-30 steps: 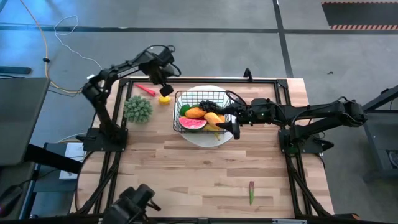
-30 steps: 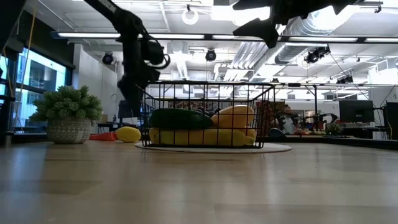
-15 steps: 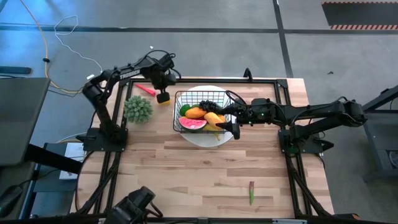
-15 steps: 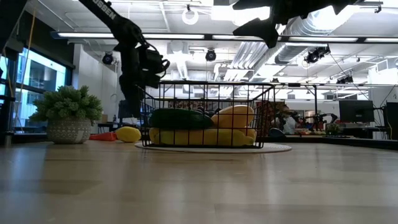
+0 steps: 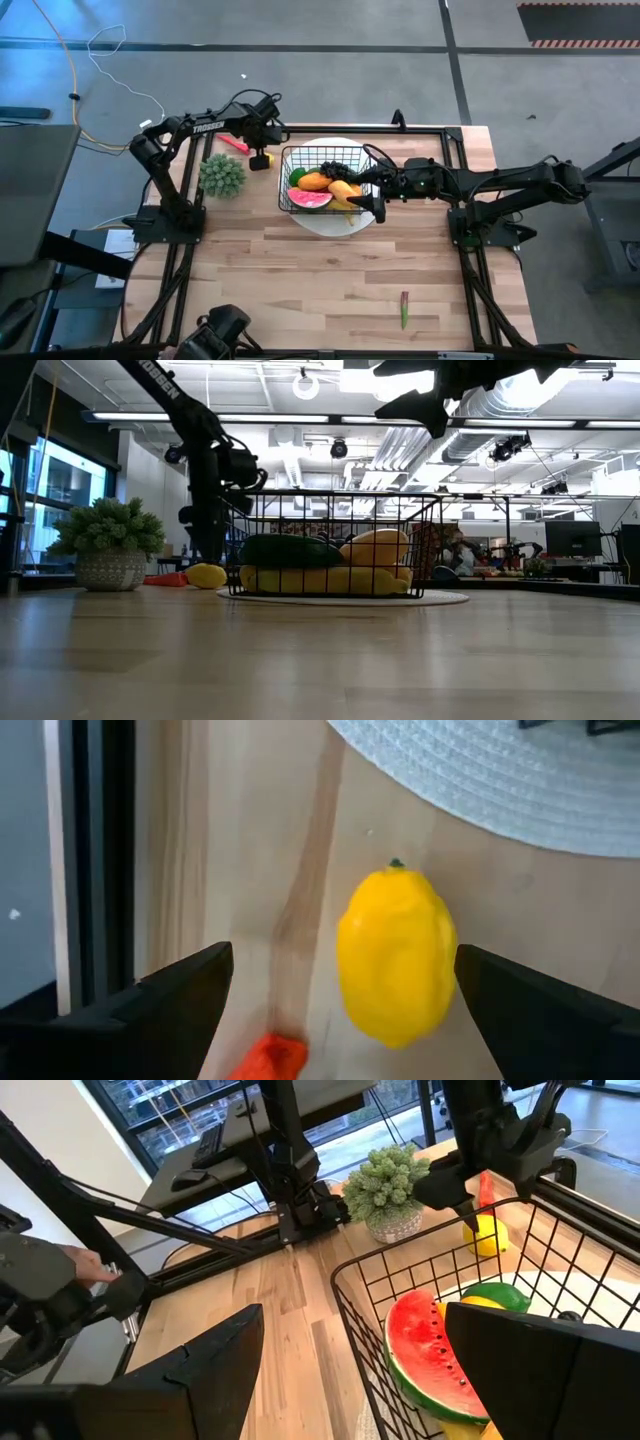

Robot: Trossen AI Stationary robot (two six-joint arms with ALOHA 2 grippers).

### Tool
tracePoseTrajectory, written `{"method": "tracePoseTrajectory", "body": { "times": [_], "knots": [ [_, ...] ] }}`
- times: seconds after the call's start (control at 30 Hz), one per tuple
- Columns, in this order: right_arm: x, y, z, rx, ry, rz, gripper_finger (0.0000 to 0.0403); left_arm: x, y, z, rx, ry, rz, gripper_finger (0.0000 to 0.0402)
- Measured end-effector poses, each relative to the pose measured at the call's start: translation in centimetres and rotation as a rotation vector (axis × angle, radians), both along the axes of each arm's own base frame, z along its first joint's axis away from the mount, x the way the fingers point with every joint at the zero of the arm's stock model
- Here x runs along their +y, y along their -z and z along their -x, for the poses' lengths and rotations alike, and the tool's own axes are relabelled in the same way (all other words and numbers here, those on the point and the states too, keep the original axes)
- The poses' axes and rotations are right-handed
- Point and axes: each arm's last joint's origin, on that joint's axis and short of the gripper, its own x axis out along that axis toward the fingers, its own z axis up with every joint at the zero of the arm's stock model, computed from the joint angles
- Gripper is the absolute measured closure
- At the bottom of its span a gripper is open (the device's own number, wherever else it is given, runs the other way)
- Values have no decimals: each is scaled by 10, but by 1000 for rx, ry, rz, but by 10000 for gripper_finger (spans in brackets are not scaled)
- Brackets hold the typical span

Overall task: Build produce basket
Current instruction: Put the yellow lemon into the wire basket

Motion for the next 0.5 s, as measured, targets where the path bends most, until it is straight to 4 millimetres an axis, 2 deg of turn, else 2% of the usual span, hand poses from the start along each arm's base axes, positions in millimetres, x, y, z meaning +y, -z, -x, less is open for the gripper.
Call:
{"method": "tracePoseTrajectory", "body": {
  "times": [0.27,0.5],
  "knots": [
    [0,1,0,6,0,0,109,-10,18,6,74,87,6,30],
    [0,1,0,7,5,1,109,-14,29,7,61,64,-5,30]
  ]
}}
